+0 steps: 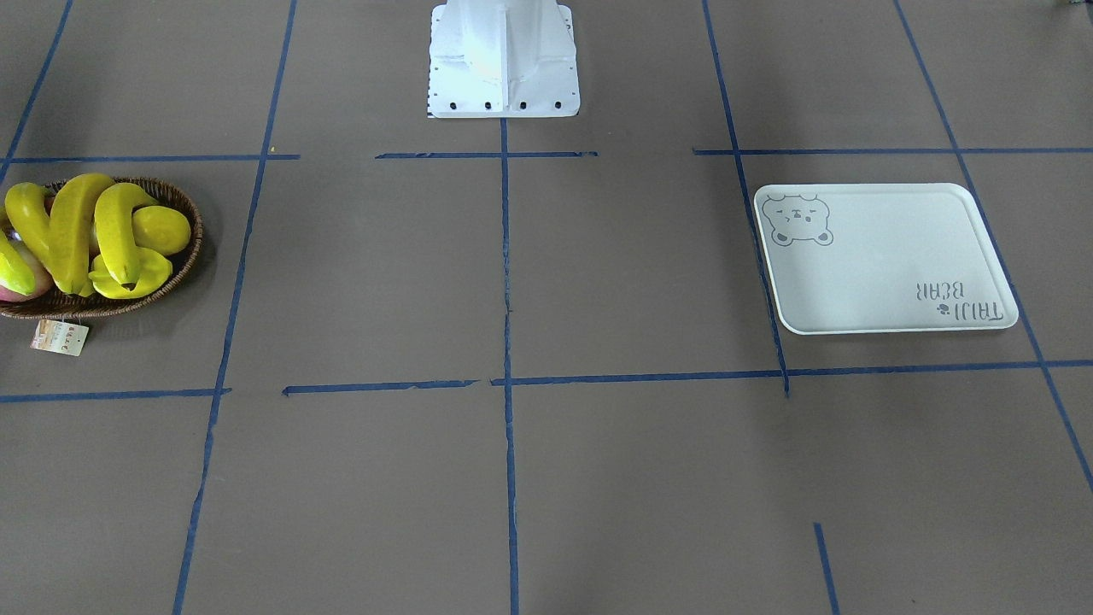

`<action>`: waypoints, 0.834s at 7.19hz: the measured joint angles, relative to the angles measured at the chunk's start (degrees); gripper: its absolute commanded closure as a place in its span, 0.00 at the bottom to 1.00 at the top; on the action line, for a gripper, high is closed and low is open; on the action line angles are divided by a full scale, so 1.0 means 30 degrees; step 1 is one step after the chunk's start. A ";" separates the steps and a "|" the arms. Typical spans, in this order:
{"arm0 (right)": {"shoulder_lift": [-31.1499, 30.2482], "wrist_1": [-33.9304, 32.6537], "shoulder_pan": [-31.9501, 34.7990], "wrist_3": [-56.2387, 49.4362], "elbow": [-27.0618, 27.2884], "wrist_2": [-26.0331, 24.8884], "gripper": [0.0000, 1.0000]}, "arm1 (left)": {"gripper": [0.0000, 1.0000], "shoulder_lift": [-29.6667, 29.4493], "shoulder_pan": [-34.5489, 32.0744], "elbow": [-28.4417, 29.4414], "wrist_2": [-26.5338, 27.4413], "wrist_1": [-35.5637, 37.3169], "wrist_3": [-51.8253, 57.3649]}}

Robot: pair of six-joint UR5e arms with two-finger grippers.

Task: Transfer all bananas from basket to plate

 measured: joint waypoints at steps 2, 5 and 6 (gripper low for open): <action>0.0181 0.0065 -0.0327 0.0363 -0.0217 -0.0067 0.15 | 0.00 0.0000 0.0000 0.0008 -0.0012 0.0001 0.0000; 0.0057 0.0750 -0.1031 0.1279 -0.0243 0.0035 0.39 | 0.00 0.0000 0.0000 0.0019 -0.0019 0.0000 0.0000; -0.0075 0.0799 -0.1161 0.1288 -0.0258 0.0041 0.52 | 0.00 0.0000 0.0000 0.0039 -0.0020 0.0001 -0.0001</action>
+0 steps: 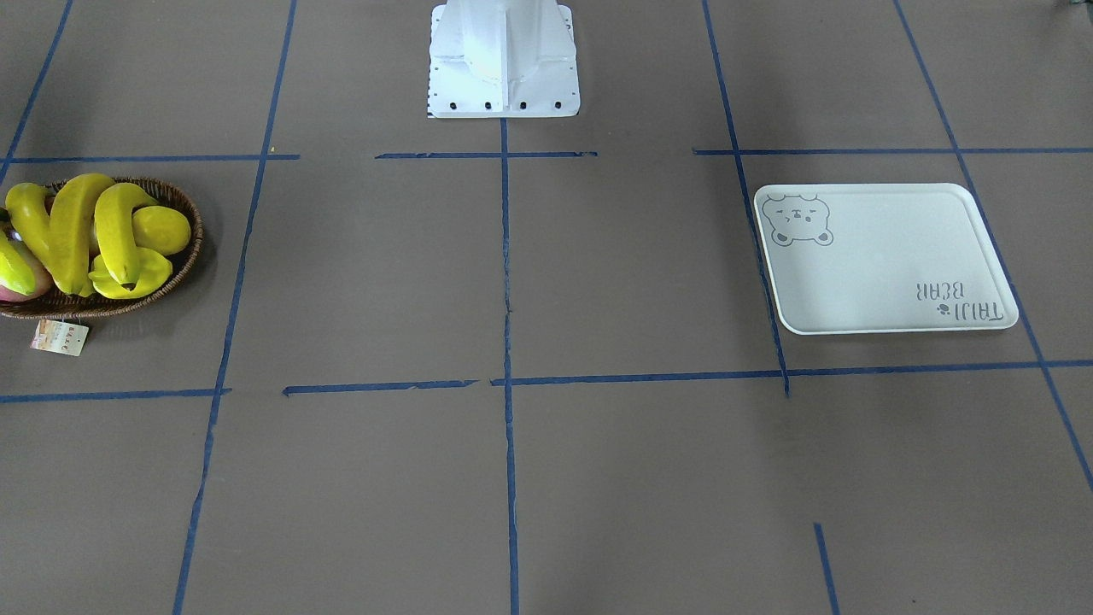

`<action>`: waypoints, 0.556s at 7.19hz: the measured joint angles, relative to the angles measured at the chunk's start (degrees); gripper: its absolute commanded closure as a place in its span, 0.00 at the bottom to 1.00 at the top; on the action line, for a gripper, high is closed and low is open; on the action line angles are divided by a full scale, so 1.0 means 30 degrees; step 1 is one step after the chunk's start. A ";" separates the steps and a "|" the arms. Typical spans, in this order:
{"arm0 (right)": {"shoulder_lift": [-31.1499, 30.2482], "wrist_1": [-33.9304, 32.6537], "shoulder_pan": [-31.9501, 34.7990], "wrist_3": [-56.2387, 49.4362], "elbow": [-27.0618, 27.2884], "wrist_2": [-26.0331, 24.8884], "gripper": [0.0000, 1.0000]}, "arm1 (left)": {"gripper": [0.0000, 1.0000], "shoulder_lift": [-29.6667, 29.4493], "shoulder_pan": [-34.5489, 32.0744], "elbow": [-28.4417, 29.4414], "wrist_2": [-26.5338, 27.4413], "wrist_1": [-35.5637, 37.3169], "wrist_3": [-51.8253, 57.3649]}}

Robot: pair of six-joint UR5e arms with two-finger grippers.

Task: Transfer all bananas from basket to plate

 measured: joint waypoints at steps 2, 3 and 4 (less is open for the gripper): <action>-0.0167 -0.0009 -0.0062 -0.0051 -0.0024 -0.0011 0.90 | 0.00 -0.0001 0.0000 0.0041 -0.0001 0.0012 0.0000; -0.0187 -0.0019 -0.0069 -0.0058 -0.0015 0.0010 0.95 | 0.00 0.0000 0.0000 0.0050 -0.0002 0.0007 0.0000; -0.0188 -0.0025 -0.0070 -0.0061 0.0029 0.0044 0.97 | 0.00 0.0000 0.0000 0.0056 -0.0002 0.0003 0.0000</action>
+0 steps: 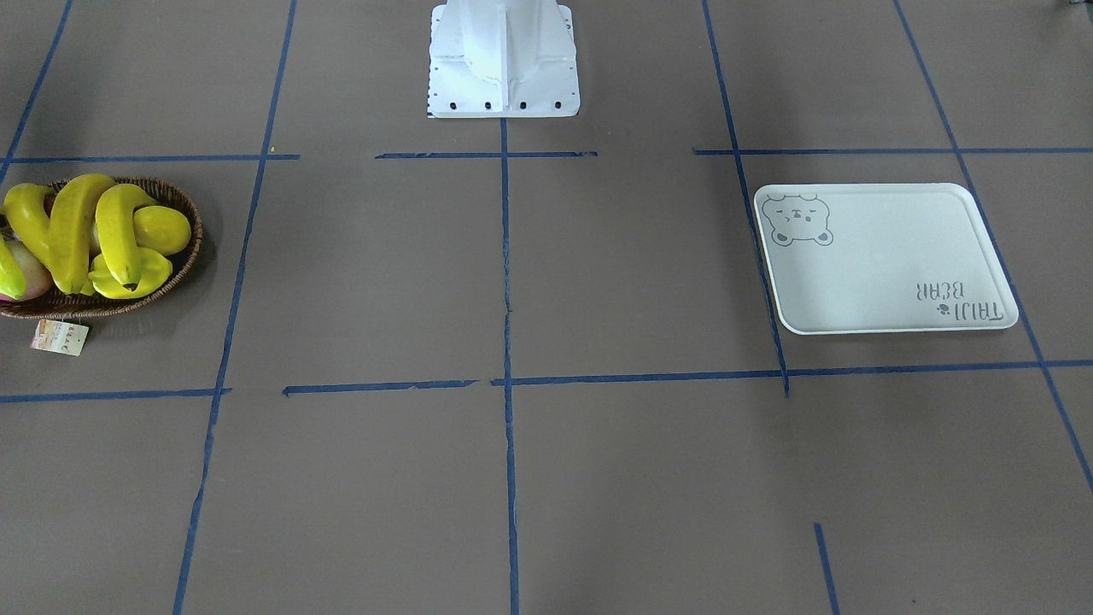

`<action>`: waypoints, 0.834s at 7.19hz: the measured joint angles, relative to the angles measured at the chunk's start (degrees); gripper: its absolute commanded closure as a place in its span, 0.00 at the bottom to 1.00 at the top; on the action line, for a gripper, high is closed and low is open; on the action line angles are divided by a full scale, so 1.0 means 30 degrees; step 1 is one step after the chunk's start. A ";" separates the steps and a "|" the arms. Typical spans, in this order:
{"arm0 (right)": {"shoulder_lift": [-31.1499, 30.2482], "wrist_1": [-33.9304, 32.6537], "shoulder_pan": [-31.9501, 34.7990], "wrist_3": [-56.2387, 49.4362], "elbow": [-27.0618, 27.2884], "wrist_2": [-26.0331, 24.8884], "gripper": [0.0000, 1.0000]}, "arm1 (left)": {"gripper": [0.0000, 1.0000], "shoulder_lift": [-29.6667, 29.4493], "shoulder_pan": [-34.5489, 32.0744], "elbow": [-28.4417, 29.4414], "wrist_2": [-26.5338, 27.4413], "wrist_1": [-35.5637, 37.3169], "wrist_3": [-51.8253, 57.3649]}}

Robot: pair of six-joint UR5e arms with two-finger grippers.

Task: Transfer all bananas from basket to plate

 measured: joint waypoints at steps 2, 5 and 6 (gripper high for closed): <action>0.0018 -0.0049 0.0231 -0.0001 0.0214 0.0225 1.00 | 0.00 -0.0007 0.0000 -0.0014 0.0000 -0.0003 0.0000; -0.0008 -0.0332 0.1321 -0.0020 0.0430 0.0965 1.00 | 0.00 -0.0037 0.0000 -0.0191 0.0056 -0.0028 0.0000; 0.0018 -0.1030 0.1594 -0.0020 0.0800 0.1065 1.00 | 0.00 -0.0068 0.0000 -0.0319 0.0133 -0.0054 -0.0006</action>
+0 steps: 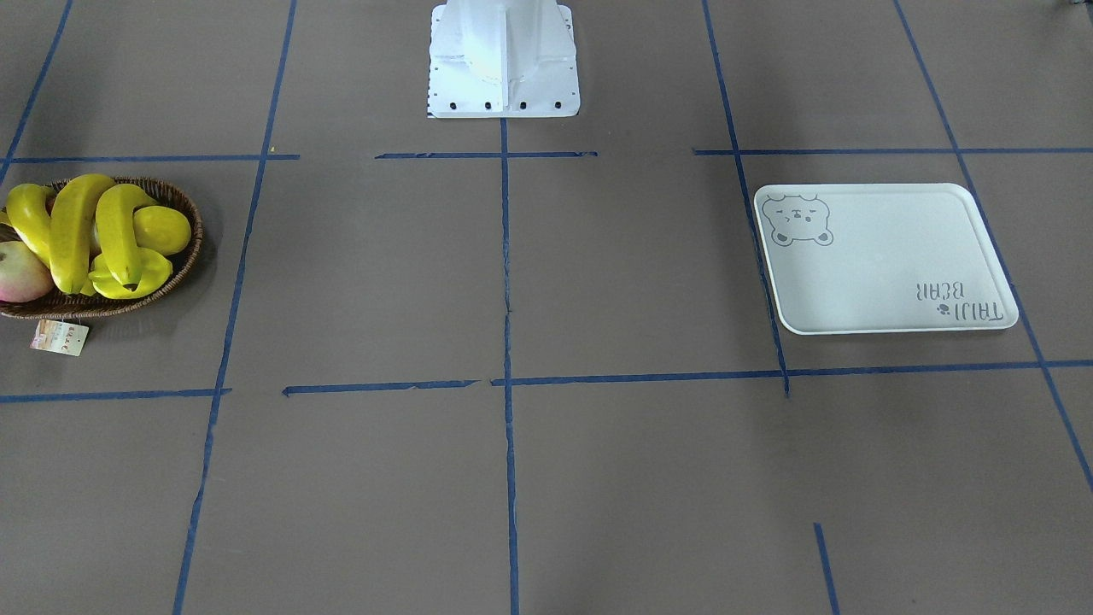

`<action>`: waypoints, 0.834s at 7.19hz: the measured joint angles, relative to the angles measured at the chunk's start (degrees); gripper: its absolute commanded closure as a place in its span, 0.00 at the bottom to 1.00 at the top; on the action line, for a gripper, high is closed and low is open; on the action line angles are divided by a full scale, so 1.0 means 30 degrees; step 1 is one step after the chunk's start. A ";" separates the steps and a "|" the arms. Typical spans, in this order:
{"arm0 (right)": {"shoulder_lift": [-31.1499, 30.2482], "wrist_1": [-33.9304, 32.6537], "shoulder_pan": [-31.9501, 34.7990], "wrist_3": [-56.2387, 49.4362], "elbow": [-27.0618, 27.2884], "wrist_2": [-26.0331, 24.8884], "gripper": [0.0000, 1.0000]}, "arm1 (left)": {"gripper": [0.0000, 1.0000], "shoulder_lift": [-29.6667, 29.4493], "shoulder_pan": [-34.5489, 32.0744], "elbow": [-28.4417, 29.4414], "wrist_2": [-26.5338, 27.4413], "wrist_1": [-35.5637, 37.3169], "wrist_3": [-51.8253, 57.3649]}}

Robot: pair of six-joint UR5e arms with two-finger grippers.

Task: Transfer all bananas from basket to plate

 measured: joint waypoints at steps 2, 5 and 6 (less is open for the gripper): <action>0.0042 -0.3108 0.0712 -0.0003 0.1927 -0.0227 1.00 | 0.00 -0.0039 0.0018 -0.0053 0.0061 -0.0055 -0.0065; 0.1960 -0.9067 0.1517 0.0002 0.4634 -0.1591 0.99 | 0.00 -0.0082 0.0006 -0.0097 -0.0027 -0.0273 -0.0146; 0.3307 -1.0855 0.1583 0.0084 0.5044 -0.1739 0.97 | 0.00 -0.0129 0.0002 -0.0050 -0.0091 -0.0997 -0.0139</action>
